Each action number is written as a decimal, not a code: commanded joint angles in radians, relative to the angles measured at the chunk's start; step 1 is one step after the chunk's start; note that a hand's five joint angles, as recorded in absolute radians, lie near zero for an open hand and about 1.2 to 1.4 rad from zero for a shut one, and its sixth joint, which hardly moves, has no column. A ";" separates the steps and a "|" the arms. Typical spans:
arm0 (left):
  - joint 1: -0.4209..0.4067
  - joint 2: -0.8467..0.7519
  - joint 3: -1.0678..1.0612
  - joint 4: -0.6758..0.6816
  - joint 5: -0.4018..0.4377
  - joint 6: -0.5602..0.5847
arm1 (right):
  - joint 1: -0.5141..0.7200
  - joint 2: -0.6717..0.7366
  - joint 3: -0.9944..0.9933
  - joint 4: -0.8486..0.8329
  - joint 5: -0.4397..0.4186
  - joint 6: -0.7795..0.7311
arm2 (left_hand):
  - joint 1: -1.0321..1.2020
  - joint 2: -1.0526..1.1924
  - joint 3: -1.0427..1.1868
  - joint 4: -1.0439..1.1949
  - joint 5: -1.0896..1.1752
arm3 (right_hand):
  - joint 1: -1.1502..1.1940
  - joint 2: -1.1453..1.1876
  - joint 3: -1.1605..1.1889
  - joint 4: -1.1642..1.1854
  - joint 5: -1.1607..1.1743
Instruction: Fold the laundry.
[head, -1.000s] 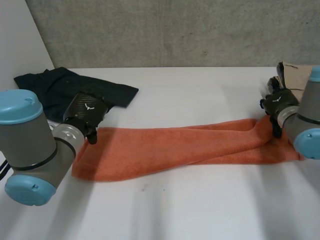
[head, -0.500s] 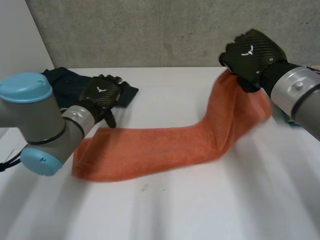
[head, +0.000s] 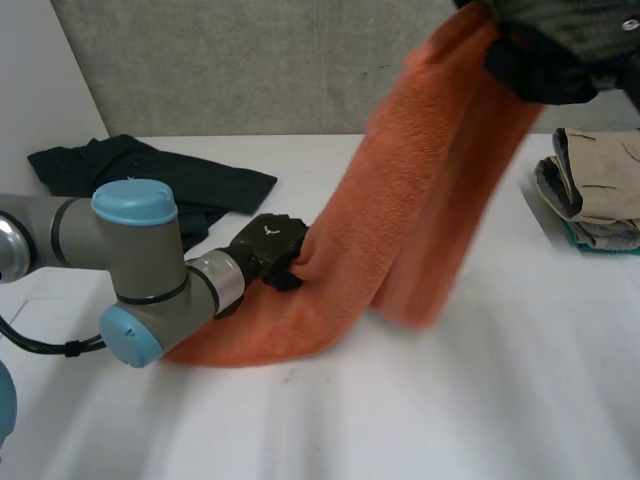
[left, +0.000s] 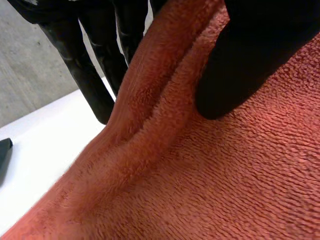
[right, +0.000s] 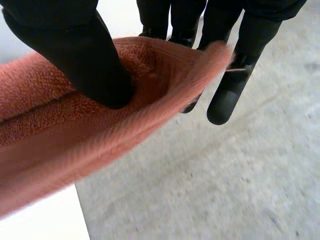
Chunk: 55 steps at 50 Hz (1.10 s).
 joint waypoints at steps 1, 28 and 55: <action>0.058 0.134 -0.068 -0.073 -0.023 0.009 | -0.104 0.065 0.005 0.003 0.009 -0.005 | 0.232 0.247 0.256 0.252 0.265 | 0.262 0.225 0.212 0.199 0.254; 0.180 0.203 0.323 0.210 -0.286 0.352 | -0.040 0.696 -0.497 -0.401 0.486 0.010 | 0.232 0.247 0.256 0.252 0.265 | 0.262 0.225 0.212 0.199 0.254; 0.230 0.379 -0.627 0.522 -0.300 0.357 | -0.064 0.616 0.156 -0.354 0.332 0.012 | -0.072 -0.057 -0.049 -0.052 -0.039 | 0.262 0.225 0.212 0.199 0.254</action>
